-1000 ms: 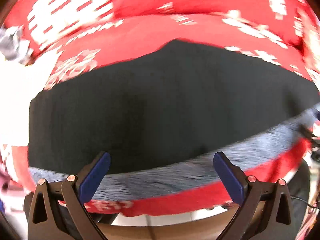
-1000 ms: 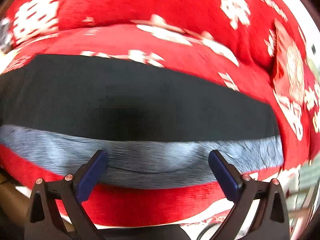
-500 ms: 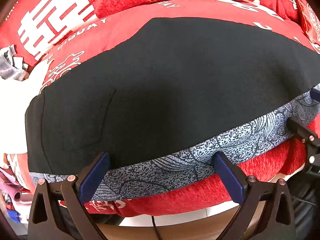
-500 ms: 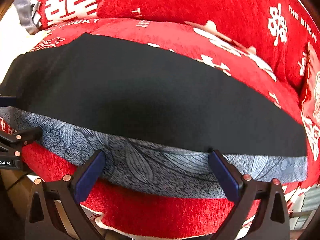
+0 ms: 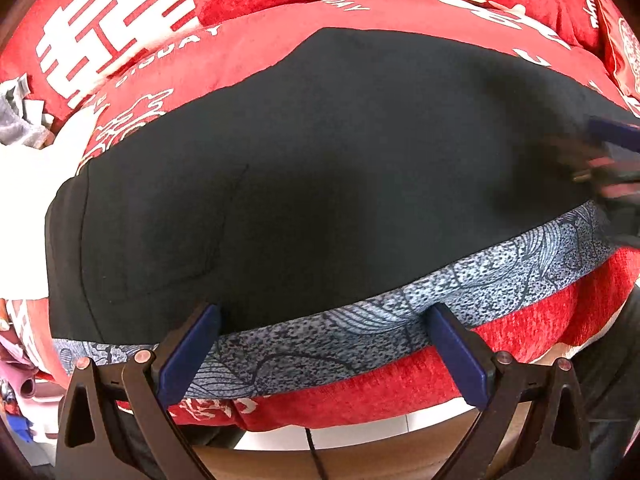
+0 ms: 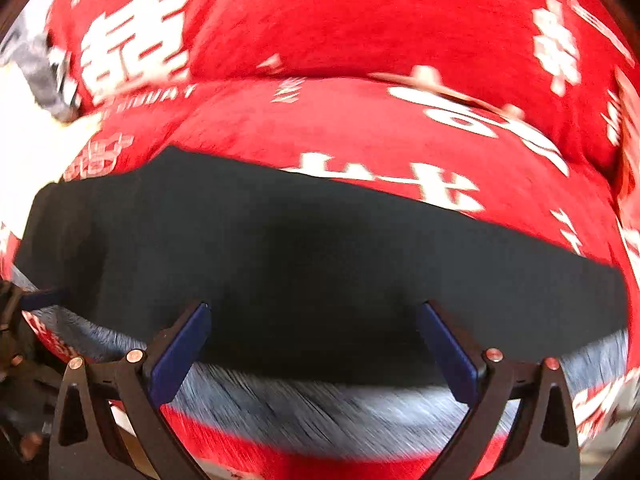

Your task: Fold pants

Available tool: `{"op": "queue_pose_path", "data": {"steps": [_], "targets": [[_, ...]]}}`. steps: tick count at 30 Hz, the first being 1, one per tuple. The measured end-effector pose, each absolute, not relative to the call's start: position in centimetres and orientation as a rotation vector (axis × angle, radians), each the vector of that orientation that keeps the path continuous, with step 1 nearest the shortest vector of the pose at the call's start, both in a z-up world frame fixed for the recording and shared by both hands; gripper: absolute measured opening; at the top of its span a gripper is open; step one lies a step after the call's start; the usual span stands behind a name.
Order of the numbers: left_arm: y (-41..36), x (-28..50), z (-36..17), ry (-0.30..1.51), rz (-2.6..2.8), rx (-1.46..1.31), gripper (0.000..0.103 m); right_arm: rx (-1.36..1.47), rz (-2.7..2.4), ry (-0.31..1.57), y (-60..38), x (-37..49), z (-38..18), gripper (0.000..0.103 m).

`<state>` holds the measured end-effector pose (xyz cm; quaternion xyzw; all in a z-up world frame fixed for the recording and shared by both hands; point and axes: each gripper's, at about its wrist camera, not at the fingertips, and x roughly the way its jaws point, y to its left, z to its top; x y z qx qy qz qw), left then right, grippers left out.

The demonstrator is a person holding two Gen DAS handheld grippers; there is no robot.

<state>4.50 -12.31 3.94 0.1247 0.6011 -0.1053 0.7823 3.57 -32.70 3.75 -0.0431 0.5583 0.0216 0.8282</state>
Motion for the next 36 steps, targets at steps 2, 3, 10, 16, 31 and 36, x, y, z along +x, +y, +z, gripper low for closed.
{"op": "queue_pose_path", "data": {"steps": [2,3,10,16,31,36], "targets": [[-11.3,4.7,4.1,1.309,-0.214,0.246,0.103,-0.14,0.064,1.197,-32.0,4.3,2.4,0.103],[-10.8,4.9,4.2,1.312,-0.214,0.229,0.103,-0.129,0.08,1.173,-32.3,4.1,2.7,0.103],[-7.8,6.1,4.9,1.326,-0.228,0.075,0.103,-0.036,-0.154,1.184,-43.7,3.6,3.1,0.103],[-4.2,8.2,6.2,1.297,-0.149,0.0,0.103,0.09,-0.309,1.177,-55.2,2.3,3.1,0.103],[12.5,10.8,6.9,1.254,0.266,-0.218,0.103,0.049,-0.572,1.127,-57.5,1.8,5.0,0.103],[12.3,11.2,5.2,1.271,0.291,-0.14,0.103,-0.011,-0.448,1.126,-50.9,1.2,5.2,0.103]]}}
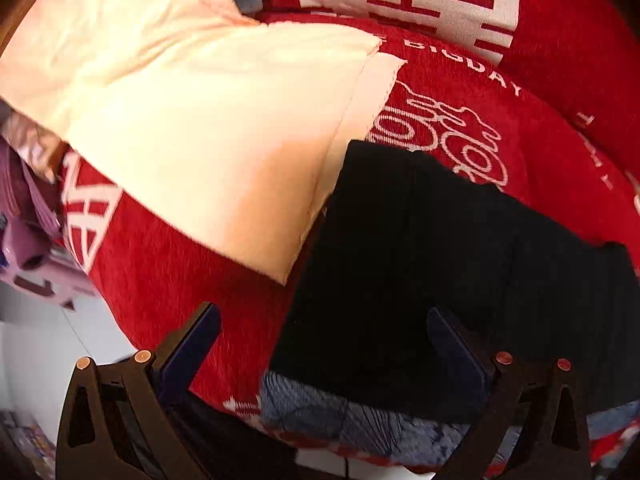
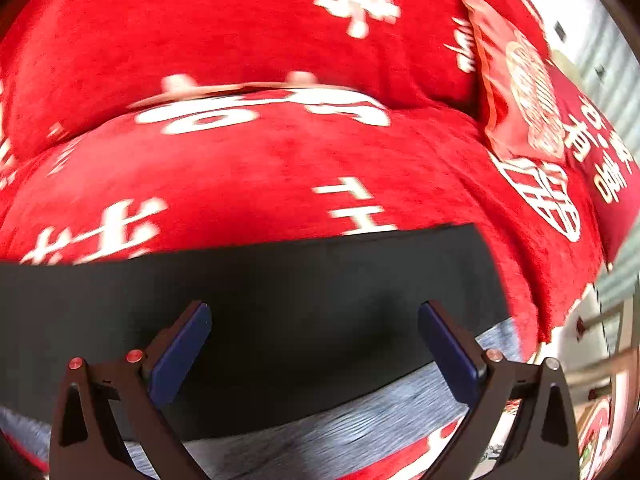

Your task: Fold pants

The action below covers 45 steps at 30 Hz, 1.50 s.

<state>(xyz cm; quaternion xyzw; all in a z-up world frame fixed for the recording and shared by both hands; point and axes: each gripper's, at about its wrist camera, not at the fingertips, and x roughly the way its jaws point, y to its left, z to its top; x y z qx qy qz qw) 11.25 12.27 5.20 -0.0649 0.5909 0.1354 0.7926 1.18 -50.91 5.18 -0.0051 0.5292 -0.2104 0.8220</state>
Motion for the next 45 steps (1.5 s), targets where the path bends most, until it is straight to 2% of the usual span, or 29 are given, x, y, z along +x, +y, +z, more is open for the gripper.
{"op": "queue_pose_path", "data": {"steps": [10,18,21,23,26,30,40,45], "targets": [[14.3,7.2,4.3,1.289,0.244,-0.138,0.103,-0.111,-0.384,1.154,-45.4,-1.3,3.9,0.103],[12.8,5.4,2.2,1.38,0.283,-0.058,0.103,-0.047,-0.364,1.121,-44.1,-2.1,5.3,0.103],[11.2,5.3,3.5,1.34,0.259,-0.035,0.103,-0.098,-0.308,1.117,-42.2,-2.4,4.9,0.103],[9.0,5.4,4.9,1.302,0.194,-0.01,0.103,-0.131,-0.291,1.145,-42.5,-2.3,3.8,0.103],[5.2,5.9,6.3,1.271,0.072,0.003,0.103,0.053,-0.251,1.162,-46.4,-2.6,3.4,0.103],[-0.4,7.7,6.4,1.306,-0.093,0.008,0.103,0.049,-0.357,1.154,-51.7,-3.6,3.7,0.103],[-20.4,12.2,6.0,1.285,-0.362,0.226,0.103,0.215,-0.59,1.036,-63.9,-3.6,3.8,0.103],[-23.6,15.2,5.0,1.315,-0.332,0.222,0.103,0.344,-0.6,1.023,-66.7,-2.1,3.7,0.103]]}}
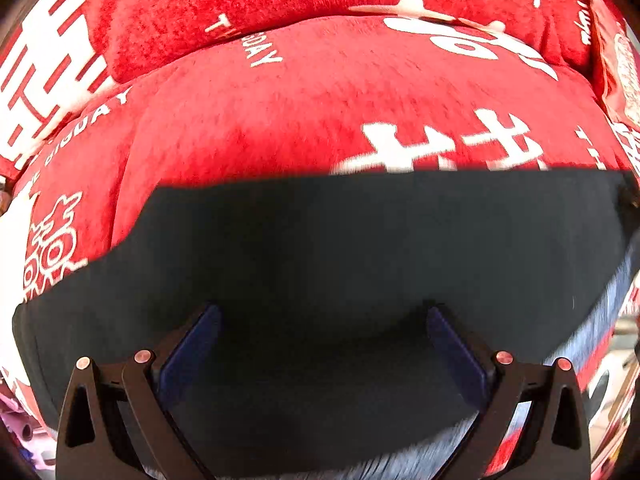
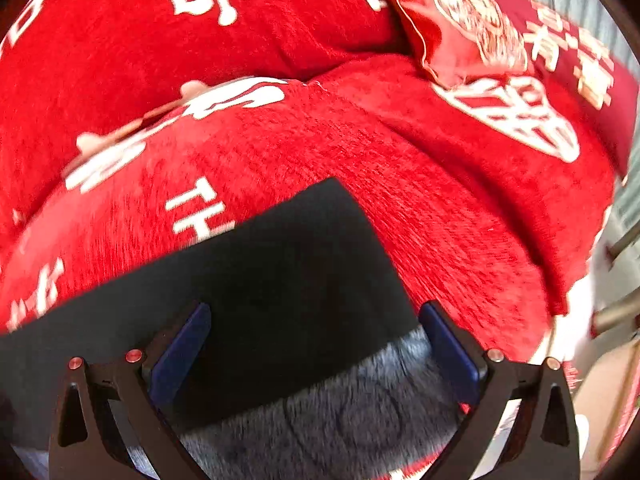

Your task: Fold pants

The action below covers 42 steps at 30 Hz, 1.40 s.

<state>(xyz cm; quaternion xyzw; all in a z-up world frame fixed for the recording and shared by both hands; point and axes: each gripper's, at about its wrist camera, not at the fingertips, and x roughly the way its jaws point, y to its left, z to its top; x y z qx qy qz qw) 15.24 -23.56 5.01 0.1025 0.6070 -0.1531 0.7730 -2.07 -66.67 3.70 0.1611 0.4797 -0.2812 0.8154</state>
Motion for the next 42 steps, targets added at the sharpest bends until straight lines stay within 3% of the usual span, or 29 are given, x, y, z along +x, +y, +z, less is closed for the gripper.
{"op": "queue_pose_path", "data": {"steps": [6,11,15,18,25,32,42], "targets": [[-25.8,16.2,6.1,1.302,-0.346,0.2,0.103,0.172,-0.495,0.873,-59.5,-2.6,8.3,0.103],[-28.2,14.9,5.4,1.297,-0.344,0.235,0.103,0.063,-0.322,0.981,-54.5,1.1,6.1,0.103],[-29.1,14.9,5.0,1.322,-0.315,0.235,0.103,0.154,-0.377,1.093,-56.9,3.6,2.7,0.103],[-29.4,15.8,4.9,1.352,-0.308,0.194,0.103,0.171,-0.441,1.068,-58.0,3.5,3.9,0.103],[-31.4,11.8,5.8,1.361,-0.396,0.21,0.103,0.155,-0.308,0.959,-55.9,-3.9,7.2,0.103],[-36.5,8.1,5.2,1.303,-0.401,0.315,0.103,0.345,-0.298,0.988,-59.4,-10.5,4.9,0.103],[-39.3,13.8,5.4,1.297,-0.228,0.248,0.103,0.435,-0.282,0.928,-62.9,-8.7,2.2,0.103]]}}
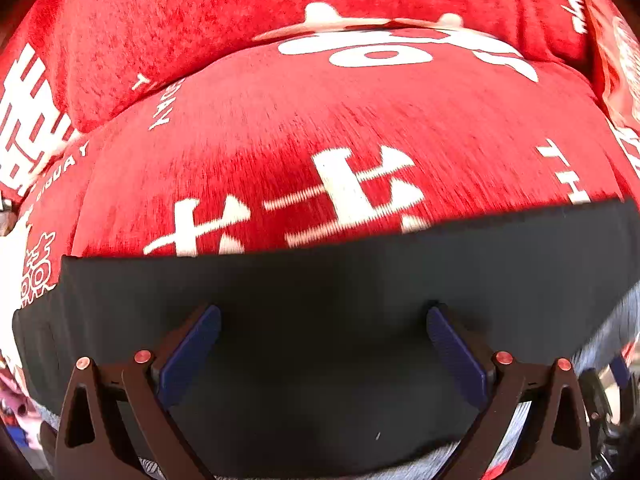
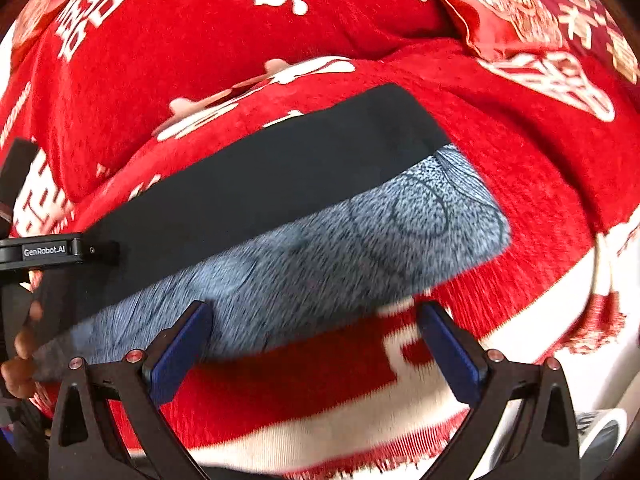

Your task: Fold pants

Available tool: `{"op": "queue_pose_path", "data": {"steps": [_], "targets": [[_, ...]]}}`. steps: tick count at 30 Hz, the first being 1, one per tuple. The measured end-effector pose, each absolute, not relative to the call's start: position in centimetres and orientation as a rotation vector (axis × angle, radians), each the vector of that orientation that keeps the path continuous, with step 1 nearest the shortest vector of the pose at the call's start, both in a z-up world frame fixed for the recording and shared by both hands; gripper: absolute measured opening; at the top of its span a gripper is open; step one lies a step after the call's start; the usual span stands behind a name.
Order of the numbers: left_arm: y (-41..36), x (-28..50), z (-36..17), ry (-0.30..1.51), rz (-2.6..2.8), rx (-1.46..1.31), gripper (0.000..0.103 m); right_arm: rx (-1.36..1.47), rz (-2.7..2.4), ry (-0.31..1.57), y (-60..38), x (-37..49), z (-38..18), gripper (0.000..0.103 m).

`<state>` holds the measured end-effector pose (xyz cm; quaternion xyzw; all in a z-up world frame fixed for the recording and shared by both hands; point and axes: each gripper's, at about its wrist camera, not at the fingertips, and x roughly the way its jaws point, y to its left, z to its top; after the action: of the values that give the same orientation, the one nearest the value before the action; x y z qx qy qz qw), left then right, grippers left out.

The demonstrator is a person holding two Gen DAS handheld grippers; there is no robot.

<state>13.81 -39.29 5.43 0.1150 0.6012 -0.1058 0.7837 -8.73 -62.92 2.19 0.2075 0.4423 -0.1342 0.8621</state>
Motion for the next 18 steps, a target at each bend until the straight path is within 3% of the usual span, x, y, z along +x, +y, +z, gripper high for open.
{"op": "queue_pose_path", "data": {"steps": [7,18], "targets": [[-39.8,13.7,5.4,1.291,-0.16,0.22,0.103,0.612,-0.19,0.822,-65.4,-9.7,2.5,0.103],[-38.5,12.2,4.7,1.317,-0.21,0.186,0.103,0.634,-0.143,0.734,-64.8,-10.5,2.6,0.103]]}}
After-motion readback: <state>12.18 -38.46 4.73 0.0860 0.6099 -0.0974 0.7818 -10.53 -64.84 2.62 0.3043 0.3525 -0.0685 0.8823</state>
